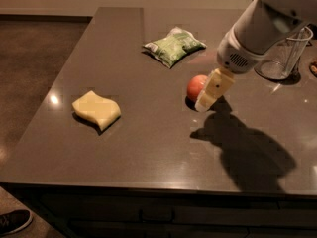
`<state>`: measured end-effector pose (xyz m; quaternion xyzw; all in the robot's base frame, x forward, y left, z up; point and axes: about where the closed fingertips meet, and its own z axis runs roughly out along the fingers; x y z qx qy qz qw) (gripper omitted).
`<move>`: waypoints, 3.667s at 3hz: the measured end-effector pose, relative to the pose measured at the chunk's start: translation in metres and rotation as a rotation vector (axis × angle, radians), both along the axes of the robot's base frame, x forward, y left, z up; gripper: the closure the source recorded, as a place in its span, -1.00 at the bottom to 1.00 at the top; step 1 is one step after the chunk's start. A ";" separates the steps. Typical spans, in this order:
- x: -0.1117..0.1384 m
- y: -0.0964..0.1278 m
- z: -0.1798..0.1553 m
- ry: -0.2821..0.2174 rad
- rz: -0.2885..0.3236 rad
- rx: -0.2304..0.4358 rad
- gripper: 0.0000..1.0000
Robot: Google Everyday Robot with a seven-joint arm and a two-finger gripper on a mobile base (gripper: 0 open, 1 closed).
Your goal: Move apple near sponge
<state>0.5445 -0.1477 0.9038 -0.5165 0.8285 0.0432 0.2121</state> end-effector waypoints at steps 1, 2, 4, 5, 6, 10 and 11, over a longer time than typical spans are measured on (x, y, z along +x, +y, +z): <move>0.011 0.011 -0.021 0.028 -0.006 -0.011 -0.97; 0.016 0.012 -0.029 0.045 -0.011 -0.011 -0.55; 0.006 0.040 -0.020 0.043 0.059 0.006 0.40; -0.007 0.095 -0.009 0.026 0.180 0.020 0.88; -0.011 0.146 -0.014 0.018 0.275 0.009 1.00; -0.002 0.191 -0.034 0.005 0.360 -0.046 -0.69; -0.003 0.191 -0.035 0.005 0.362 -0.047 -1.00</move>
Offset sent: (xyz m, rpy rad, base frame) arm 0.0230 0.0116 -0.0396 -0.0092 0.0672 -0.0199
